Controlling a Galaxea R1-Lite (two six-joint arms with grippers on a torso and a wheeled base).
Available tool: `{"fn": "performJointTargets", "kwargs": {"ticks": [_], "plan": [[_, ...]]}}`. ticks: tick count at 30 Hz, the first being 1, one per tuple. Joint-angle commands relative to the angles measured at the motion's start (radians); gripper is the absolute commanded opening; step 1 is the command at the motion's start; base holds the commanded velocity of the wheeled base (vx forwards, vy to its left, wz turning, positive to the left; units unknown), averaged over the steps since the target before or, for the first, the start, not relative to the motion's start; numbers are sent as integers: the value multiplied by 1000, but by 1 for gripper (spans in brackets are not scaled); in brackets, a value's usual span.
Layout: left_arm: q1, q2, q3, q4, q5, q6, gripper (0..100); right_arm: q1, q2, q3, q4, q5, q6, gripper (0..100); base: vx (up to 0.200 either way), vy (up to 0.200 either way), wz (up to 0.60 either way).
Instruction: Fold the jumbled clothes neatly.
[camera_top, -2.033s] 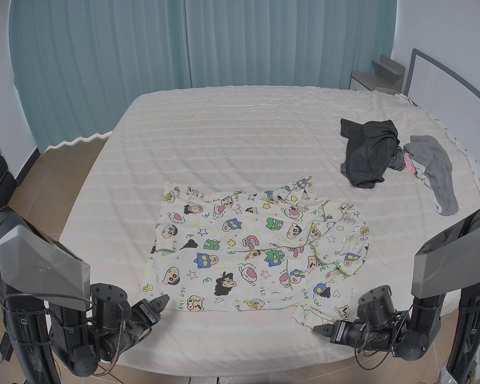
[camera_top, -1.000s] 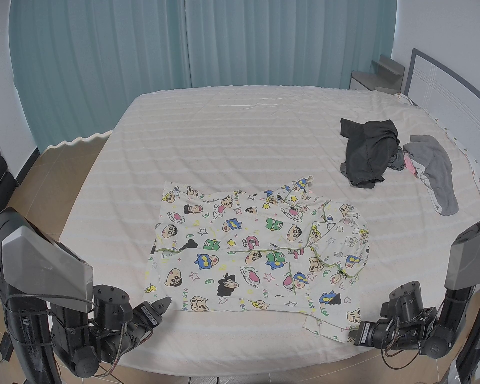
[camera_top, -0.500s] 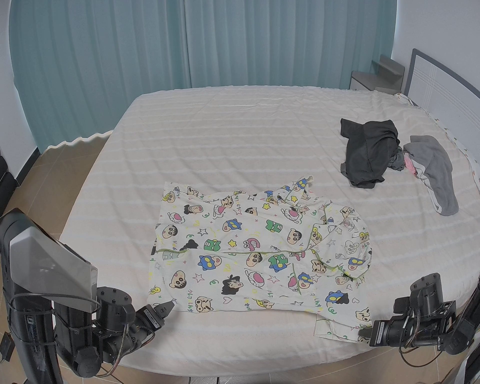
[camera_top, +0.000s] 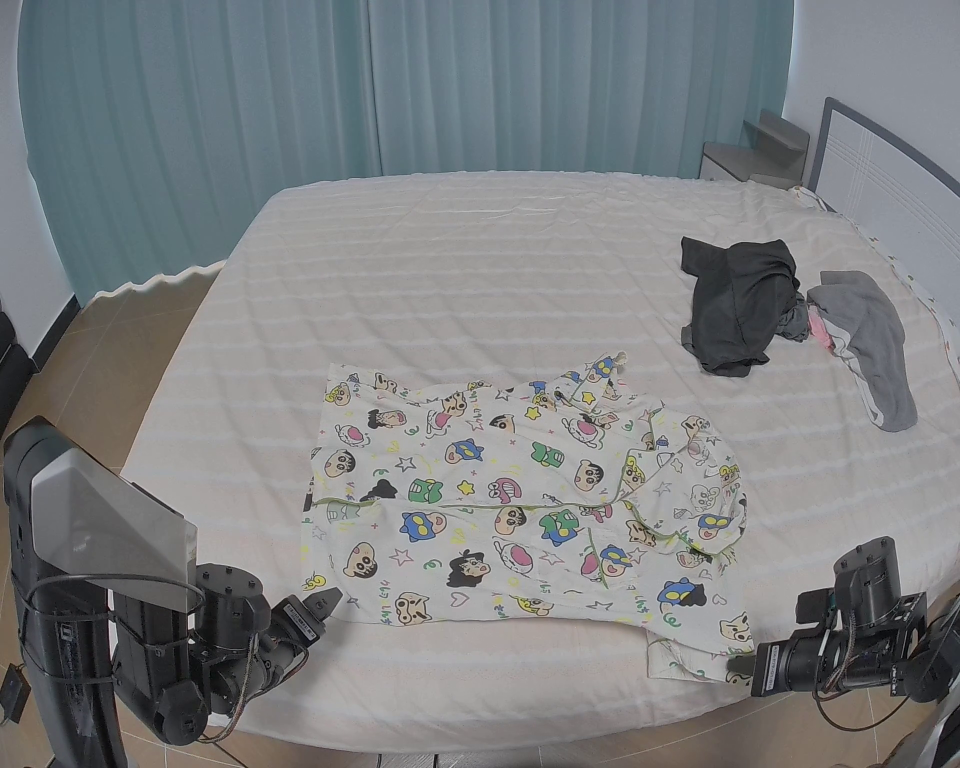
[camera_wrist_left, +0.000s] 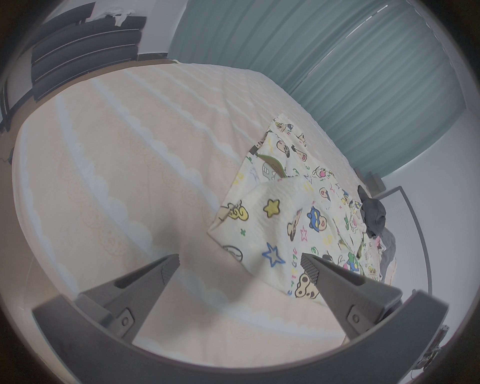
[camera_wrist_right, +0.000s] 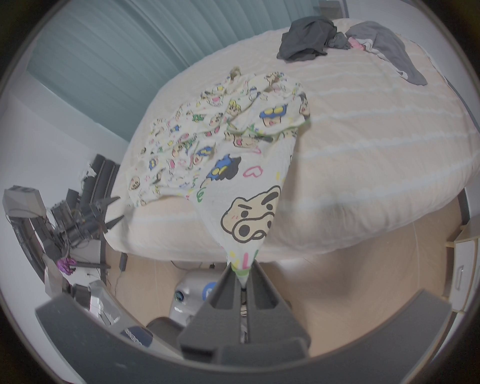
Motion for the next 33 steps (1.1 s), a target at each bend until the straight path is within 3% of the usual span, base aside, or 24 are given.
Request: {"fn": "performJointTargets", "kwargs": {"ticks": [1, 4, 10, 11, 21, 33], "plan": [[23, -8, -24, -6, 1, -25, 100, 23, -99, -63, 123, -3, -39, 0, 0, 0, 0], [33, -11, -28, -6, -1, -33, 100, 62, -147, -129, 311, -3, -46, 0, 0, 0, 0], [33, -11, -28, -6, -1, -33, 100, 68, -98, -176, 360, 6, -39, 0, 0, 0, 0], [33, -11, -28, -6, -1, -33, 100, 70, -92, -178, 360, 6, -41, 100, 0, 0, 0], [39, 0, -29, -4, -4, -33, 100, 70, -84, -159, 367, -5, -39, 100, 0, 0, 0], [120, 42, -106, 1, -10, -7, 100, 31, -110, -83, 357, 1, -32, 100, 0, 0, 0]]}}
